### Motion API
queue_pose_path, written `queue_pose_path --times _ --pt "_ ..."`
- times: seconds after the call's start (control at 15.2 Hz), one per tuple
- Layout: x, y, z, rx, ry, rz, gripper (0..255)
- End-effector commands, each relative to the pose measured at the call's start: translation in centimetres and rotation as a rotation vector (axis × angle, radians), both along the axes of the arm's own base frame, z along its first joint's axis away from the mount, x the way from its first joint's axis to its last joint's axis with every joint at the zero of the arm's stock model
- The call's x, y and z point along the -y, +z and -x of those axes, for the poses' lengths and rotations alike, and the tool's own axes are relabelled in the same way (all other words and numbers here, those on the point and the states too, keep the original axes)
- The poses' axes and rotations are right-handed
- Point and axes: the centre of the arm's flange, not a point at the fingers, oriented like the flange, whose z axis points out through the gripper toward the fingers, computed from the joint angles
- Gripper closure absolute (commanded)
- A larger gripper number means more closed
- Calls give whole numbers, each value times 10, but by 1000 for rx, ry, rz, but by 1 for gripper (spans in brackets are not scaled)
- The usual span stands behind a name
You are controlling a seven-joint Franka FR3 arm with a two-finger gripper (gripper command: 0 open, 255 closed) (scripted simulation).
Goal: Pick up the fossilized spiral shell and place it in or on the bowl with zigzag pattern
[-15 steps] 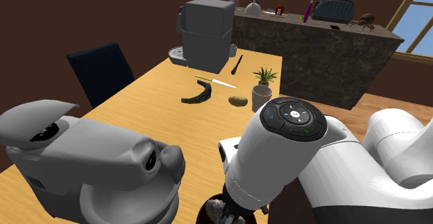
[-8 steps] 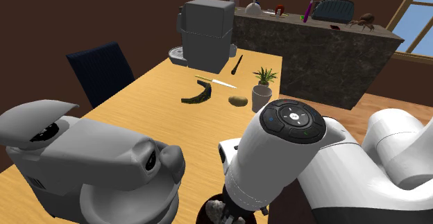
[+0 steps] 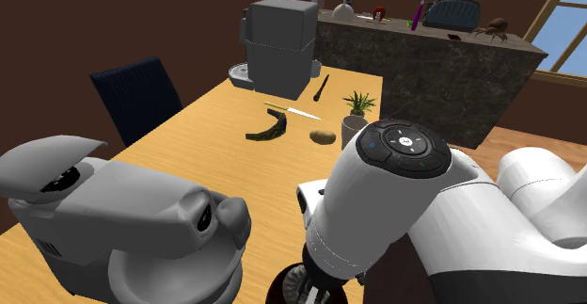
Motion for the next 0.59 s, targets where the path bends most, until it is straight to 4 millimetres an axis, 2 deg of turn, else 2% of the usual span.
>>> queue_pose_path --times 0.0,0.07,0.53 --pt "2 22 5 -1 0 1 0" --pt "2 33 7 -1 0 1 0" --pt "2 33 7 -1 0 1 0"
